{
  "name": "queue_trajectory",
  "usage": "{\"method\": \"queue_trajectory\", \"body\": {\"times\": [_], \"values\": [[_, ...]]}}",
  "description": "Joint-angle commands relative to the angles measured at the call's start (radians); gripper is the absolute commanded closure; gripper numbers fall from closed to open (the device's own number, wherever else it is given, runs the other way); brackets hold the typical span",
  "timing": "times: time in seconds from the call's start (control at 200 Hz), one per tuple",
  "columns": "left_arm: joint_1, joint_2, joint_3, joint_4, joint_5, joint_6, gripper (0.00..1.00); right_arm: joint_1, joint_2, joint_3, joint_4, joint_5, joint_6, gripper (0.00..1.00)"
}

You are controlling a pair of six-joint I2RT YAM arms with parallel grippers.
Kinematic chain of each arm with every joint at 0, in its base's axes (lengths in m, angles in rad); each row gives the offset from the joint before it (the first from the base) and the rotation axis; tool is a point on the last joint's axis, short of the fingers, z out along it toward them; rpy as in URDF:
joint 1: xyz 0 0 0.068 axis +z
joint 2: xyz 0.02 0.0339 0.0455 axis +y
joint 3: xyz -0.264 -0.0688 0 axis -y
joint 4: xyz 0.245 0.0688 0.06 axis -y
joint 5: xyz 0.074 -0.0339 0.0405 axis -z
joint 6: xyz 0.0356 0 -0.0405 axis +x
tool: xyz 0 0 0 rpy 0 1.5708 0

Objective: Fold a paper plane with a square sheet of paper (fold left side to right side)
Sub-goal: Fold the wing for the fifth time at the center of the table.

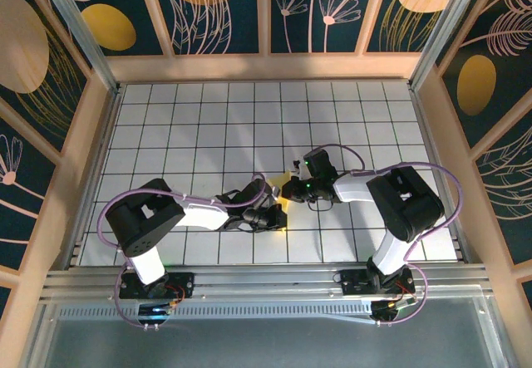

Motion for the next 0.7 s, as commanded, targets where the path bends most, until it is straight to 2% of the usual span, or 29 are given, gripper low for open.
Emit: {"method": "queue_trajectory", "body": {"times": [0.0,0.696], "values": [[0.001,0.018,-0.021,0.017,0.024,-0.012,1.00,0.024,0.058,-0.022,-0.138,0.087,-0.006,1.00],[-0.013,0.033,-0.028,-0.004,0.014,-0.009,1.00,0.024,0.063,-0.016,-0.151,0.098,-0.007,1.00]]}}
